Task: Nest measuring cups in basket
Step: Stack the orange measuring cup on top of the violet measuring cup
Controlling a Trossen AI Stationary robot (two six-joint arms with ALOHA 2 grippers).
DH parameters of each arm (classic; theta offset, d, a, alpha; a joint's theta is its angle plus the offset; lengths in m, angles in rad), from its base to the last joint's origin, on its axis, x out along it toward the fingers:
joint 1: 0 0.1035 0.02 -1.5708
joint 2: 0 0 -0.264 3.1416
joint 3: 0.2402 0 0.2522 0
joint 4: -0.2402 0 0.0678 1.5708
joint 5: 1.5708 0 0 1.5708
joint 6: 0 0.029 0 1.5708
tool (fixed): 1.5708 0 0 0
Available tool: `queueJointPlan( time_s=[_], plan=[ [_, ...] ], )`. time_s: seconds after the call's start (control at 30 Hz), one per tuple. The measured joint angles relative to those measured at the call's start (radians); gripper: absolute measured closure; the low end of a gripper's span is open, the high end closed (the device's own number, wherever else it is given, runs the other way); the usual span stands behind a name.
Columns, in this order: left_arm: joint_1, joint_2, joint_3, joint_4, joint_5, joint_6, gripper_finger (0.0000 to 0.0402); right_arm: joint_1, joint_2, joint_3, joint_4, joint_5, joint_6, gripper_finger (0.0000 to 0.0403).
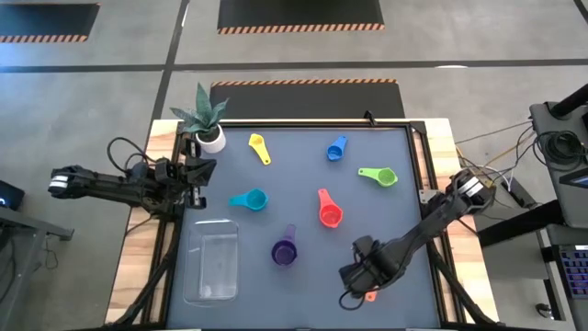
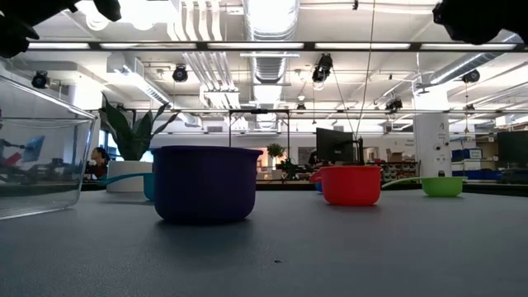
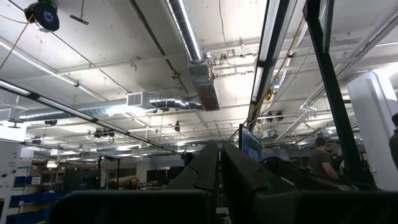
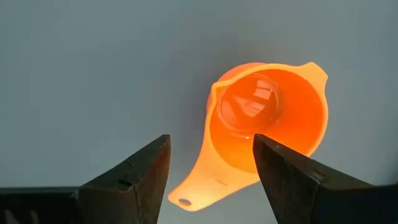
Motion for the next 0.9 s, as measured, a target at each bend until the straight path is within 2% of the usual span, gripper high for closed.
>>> queueJointPlan(
  time_s=[0.2, 0.33, 0.9],
  plan=[
    [0.0, 0.0, 0.0, 0.0, 0.0, 0.0, 0.0402, -0.004, 0.051, 0.0, 0.0, 0.001, -0.045, 0.0185],
    [0.0, 0.0, 0.0, -0.001, 0.0, 0.0, 0.0402, -0.01, 0.082, -0.001, 0.004, 0.0, -0.082, 0.0203],
    [0.0, 0.0, 0.0, -0.002, 0.0, 0.0, 0.0402, -0.015, 0.093, -0.001, 0.007, -0.002, -0.13, 0.0365]
  ],
)
